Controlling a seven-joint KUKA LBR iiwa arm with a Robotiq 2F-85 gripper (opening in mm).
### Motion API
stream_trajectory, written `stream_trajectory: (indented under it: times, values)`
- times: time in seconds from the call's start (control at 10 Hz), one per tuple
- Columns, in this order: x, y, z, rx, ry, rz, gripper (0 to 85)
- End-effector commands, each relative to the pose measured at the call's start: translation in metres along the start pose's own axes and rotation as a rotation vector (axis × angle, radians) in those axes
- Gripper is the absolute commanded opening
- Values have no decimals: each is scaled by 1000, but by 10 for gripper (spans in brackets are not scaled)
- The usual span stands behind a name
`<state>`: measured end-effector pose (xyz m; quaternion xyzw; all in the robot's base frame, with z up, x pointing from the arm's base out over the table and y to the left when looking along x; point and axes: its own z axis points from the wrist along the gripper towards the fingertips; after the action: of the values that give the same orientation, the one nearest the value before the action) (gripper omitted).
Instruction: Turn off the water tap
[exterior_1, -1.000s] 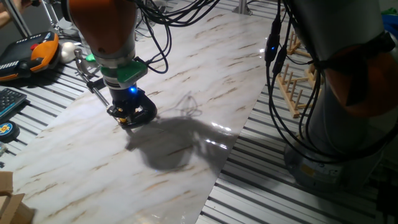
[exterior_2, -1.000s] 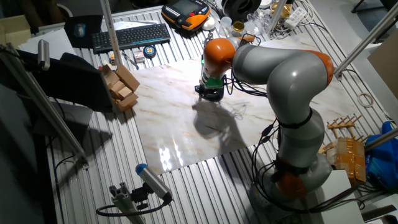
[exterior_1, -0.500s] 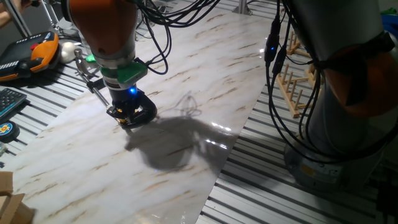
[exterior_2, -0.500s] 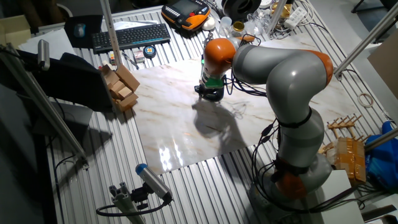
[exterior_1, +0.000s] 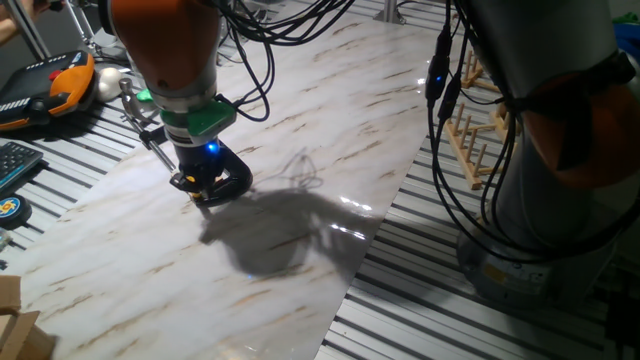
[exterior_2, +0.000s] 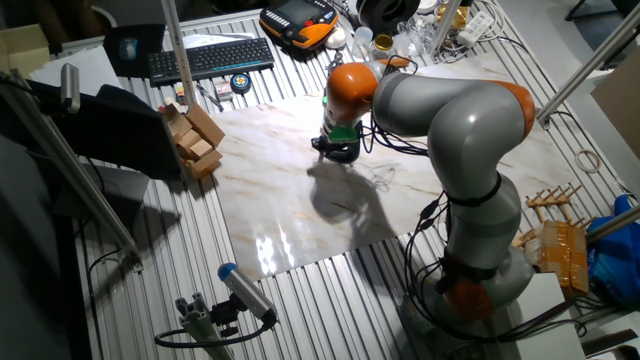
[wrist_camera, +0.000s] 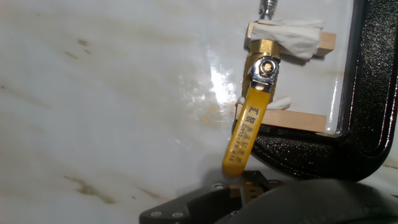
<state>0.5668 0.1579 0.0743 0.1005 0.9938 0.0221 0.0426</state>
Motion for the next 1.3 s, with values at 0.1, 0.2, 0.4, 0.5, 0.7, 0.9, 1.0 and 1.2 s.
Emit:
stream_trajectory:
  times: [0.1,0.2,0.4,0.5,0.7,0.9,1.0,1.2]
  values:
    - [-1,0,1,0,-1,-1,0]
    - [-2,1,1,0,-1,0,0]
    - [-2,2,1,0,-1,2,0]
    - [-2,3,1,0,-1,3,0]
    - [-3,6,1,0,-1,5,0]
    - [-3,9,2,1,-3,8,0]
    - [-4,10,2,4,-4,6,0]
    - [-5,13,3,5,-4,7,0]
